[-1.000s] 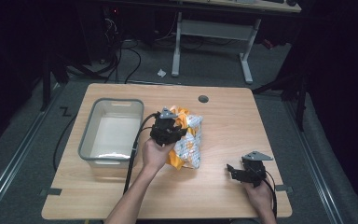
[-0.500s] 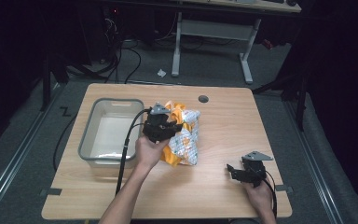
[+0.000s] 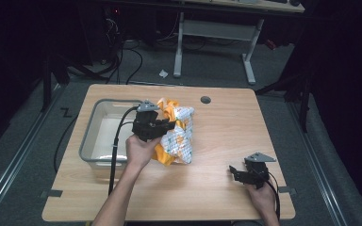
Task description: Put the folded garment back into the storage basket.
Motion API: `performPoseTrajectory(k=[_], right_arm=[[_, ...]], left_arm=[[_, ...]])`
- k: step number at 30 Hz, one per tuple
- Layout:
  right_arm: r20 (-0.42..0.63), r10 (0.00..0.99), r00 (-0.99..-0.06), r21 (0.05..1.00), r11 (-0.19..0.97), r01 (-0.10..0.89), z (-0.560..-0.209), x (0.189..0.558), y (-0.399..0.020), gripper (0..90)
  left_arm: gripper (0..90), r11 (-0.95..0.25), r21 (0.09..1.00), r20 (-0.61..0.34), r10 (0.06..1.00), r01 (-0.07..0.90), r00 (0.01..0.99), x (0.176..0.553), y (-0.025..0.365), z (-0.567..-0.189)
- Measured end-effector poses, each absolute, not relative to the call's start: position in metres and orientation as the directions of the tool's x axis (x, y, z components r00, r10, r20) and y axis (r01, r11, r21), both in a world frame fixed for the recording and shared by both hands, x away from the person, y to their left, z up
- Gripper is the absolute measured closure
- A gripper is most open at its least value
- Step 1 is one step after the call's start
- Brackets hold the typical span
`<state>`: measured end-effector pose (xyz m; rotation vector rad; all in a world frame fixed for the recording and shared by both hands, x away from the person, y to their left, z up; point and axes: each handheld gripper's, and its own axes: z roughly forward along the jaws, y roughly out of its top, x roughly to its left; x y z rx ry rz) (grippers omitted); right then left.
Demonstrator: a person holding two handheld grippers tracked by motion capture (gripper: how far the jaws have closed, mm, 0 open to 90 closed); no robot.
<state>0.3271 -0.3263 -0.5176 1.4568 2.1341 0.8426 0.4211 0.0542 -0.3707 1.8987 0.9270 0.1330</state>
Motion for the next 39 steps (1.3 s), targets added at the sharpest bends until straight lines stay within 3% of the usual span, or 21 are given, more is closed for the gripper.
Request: performPoseTrajectory(k=[16, 25, 39], right_arm=[[-0.006, 0.932, -0.363, 0.685, 0.268, 0.677, -0.518, 0.327, -0.326, 24.7], [-0.005, 0.932, -0.361, 0.685, 0.267, 0.678, -0.518, 0.327, -0.326, 24.7], [-0.005, 0.932, -0.361, 0.686, 0.266, 0.678, -0.518, 0.327, -0.326, 24.7]], left_arm=[[78.2, -0.242, 0.812, -0.24, 0.691, 0.531, 0.682, 0.416, 0.078, -0.357], [78.2, -0.205, 0.817, -0.283, 0.672, 0.538, 0.685, 0.417, 0.095, -0.352], [78.2, -0.2, 0.822, -0.258, 0.704, 0.533, 0.661, 0.413, 0.117, -0.348]])
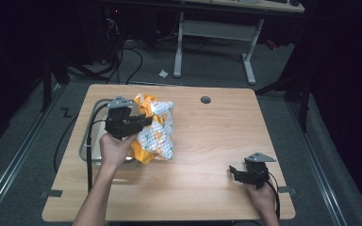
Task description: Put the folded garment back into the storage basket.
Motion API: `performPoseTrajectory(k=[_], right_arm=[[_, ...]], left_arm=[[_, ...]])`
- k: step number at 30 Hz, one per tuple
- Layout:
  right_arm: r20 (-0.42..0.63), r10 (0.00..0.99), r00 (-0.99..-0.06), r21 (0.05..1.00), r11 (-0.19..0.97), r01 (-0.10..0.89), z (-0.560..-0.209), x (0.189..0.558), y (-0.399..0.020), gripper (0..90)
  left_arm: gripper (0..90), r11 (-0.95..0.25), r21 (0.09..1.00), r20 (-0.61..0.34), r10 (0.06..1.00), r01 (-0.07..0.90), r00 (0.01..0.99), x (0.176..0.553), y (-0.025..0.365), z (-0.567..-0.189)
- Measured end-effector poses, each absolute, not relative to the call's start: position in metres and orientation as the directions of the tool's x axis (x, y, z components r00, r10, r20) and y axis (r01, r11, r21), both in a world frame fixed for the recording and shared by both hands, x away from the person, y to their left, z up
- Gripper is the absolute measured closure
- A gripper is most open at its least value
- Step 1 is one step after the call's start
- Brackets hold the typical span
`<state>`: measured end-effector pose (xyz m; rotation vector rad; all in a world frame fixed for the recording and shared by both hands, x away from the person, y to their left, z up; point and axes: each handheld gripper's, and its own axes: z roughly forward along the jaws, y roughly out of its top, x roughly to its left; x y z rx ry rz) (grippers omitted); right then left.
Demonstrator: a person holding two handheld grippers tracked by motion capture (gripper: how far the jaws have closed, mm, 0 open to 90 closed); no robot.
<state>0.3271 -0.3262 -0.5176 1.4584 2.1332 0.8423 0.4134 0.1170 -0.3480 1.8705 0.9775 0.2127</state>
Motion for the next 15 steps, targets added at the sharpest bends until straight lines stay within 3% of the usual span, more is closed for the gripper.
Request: performPoseTrajectory(k=[15], right_arm=[[-0.005, 0.933, -0.359, 0.685, 0.265, 0.678, -0.518, 0.327, -0.326, 24.7]], left_arm=[[78.2, -0.167, 0.825, -0.262, 0.734, 0.54, 0.627, 0.414, 0.148, -0.339]])
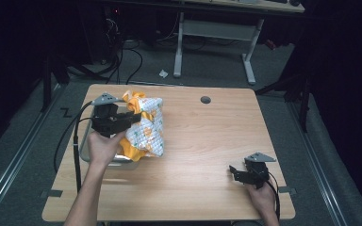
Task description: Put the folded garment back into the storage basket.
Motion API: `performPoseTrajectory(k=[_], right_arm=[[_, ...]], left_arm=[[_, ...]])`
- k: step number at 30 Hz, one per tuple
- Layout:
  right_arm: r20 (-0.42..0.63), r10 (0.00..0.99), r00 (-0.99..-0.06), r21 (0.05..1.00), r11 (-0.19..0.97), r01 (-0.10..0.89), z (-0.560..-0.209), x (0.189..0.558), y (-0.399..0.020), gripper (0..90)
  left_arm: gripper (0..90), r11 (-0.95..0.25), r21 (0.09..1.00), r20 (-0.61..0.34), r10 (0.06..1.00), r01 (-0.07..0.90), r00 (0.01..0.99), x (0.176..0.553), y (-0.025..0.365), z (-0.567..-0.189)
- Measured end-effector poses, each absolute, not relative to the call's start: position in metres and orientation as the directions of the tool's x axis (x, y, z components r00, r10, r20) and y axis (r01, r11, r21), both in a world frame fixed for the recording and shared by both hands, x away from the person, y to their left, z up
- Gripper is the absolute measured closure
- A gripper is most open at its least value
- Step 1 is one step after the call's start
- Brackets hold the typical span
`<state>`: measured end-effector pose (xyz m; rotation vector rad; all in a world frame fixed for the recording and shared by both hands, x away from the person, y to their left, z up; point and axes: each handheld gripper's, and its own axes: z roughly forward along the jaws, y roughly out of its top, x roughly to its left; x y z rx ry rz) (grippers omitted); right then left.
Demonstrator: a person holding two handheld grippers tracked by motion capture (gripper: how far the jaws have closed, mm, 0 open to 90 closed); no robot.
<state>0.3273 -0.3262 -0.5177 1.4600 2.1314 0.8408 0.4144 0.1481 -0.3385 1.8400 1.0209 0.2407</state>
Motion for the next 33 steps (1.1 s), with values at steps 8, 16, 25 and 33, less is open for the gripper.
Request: performPoseTrajectory(k=[8, 16, 25, 33], right_arm=[[-0.006, 0.933, -0.359, 0.686, 0.265, 0.678, -0.518, 0.327, -0.326, 24.7], [-0.005, 0.933, -0.359, 0.685, 0.265, 0.678, -0.518, 0.327, -0.326, 24.7], [-0.006, 0.933, -0.359, 0.686, 0.265, 0.678, -0.518, 0.327, -0.326, 24.7], [-0.006, 0.934, -0.358, 0.686, 0.264, 0.678, -0.518, 0.327, -0.326, 24.7]], left_arm=[[78.2, -0.165, 0.819, -0.254, 0.755, 0.55, 0.605, 0.417, 0.161, -0.337], [78.2, -0.157, 0.813, -0.253, 0.772, 0.561, 0.583, 0.421, 0.177, -0.338], [78.2, -0.162, 0.806, -0.241, 0.789, 0.569, 0.565, 0.42, 0.188, -0.343], [78.2, -0.162, 0.785, -0.237, 0.813, 0.598, 0.532, 0.429, 0.199, -0.355]])
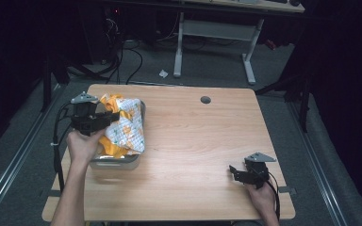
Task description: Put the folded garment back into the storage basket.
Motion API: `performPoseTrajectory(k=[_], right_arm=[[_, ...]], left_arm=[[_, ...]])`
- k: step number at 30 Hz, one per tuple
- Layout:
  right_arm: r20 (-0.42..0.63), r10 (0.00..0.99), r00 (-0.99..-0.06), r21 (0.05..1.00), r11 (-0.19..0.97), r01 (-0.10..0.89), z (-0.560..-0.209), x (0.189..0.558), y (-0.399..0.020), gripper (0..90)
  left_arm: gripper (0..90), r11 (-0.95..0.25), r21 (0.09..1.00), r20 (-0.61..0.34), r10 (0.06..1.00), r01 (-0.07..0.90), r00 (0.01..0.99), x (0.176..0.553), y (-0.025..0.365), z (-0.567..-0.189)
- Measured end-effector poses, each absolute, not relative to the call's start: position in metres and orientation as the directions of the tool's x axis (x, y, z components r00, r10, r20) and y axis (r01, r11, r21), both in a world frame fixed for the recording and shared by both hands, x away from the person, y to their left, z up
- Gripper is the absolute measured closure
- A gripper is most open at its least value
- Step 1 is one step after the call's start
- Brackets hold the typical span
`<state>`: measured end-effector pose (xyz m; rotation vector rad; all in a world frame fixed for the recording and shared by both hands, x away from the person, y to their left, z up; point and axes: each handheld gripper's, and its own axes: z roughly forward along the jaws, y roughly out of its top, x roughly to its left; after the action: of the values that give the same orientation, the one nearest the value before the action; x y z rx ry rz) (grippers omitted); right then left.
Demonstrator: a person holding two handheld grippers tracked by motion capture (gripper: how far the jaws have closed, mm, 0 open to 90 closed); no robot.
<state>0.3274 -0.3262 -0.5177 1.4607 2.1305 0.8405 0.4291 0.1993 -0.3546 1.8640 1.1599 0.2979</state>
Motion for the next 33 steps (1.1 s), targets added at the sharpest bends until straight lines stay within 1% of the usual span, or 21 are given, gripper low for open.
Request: performPoseTrajectory(k=[11, 23, 31, 33], right_arm=[[-0.005, 0.934, -0.358, 0.686, 0.264, 0.678, -0.518, 0.327, -0.326, 24.7], [-0.006, 0.934, -0.358, 0.686, 0.264, 0.678, -0.518, 0.327, -0.326, 24.7], [-0.006, 0.934, -0.358, 0.685, 0.264, 0.678, -0.518, 0.327, -0.326, 24.7], [-0.005, 0.934, -0.358, 0.685, 0.264, 0.679, -0.518, 0.327, -0.326, 24.7]], left_arm=[[78.2, -0.201, 0.755, -0.2, 0.836, 0.624, 0.511, 0.442, 0.204, -0.374], [78.0, -0.201, 0.712, -0.182, 0.873, 0.673, 0.452, 0.453, 0.208, -0.408], [77.9, -0.232, 0.695, -0.153, 0.877, 0.681, 0.456, 0.46, 0.204, -0.42], [77.8, -0.26, 0.681, -0.128, 0.879, 0.685, 0.46, 0.464, 0.201, -0.427]])
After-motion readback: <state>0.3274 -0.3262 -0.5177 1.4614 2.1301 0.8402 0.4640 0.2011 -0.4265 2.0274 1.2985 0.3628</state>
